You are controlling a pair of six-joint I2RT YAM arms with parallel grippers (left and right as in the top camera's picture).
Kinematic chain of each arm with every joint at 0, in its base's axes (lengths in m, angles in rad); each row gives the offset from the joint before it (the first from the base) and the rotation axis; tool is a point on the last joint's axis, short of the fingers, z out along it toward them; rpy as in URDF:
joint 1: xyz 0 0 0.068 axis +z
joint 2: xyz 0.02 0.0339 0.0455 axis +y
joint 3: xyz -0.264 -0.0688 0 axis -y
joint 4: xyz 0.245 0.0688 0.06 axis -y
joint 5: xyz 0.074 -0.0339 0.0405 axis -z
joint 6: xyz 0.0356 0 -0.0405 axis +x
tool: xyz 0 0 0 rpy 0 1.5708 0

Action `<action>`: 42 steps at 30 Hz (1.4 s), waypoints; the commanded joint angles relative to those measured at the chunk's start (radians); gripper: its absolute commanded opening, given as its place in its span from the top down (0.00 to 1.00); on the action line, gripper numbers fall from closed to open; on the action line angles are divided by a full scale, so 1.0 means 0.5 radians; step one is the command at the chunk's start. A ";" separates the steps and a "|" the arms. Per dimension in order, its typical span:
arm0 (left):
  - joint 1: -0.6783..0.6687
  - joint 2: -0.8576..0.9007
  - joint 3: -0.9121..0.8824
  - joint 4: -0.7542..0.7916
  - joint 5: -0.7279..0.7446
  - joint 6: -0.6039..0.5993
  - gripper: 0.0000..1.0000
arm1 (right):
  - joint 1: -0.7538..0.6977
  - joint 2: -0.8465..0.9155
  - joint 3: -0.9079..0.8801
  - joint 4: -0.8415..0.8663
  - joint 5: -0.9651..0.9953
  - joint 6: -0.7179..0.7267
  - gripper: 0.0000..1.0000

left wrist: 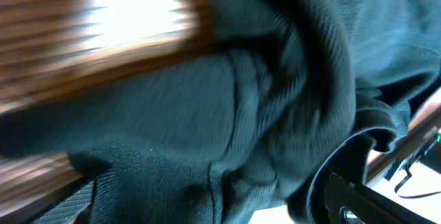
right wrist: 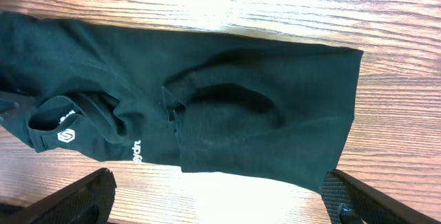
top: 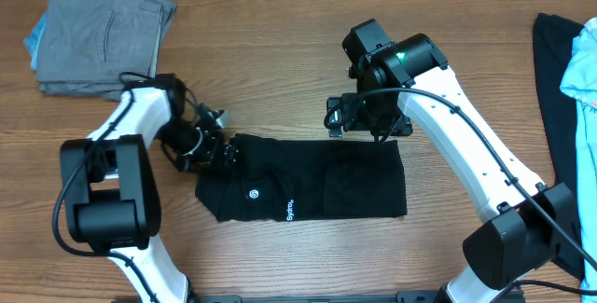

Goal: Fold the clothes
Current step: 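Grasp the strip's left end with the left gripper and lift it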

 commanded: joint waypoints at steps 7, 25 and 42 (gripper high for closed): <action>-0.177 0.047 -0.024 0.074 0.077 -0.091 0.00 | -0.009 -0.039 0.031 -0.019 0.020 -0.019 0.00; -0.224 0.047 -0.020 0.089 -0.134 -0.269 0.96 | -0.009 -0.039 0.031 -0.024 0.020 -0.018 0.00; 0.019 0.038 0.992 -0.658 -0.977 -1.064 0.96 | 0.004 -0.038 -0.548 0.658 -0.188 0.004 0.00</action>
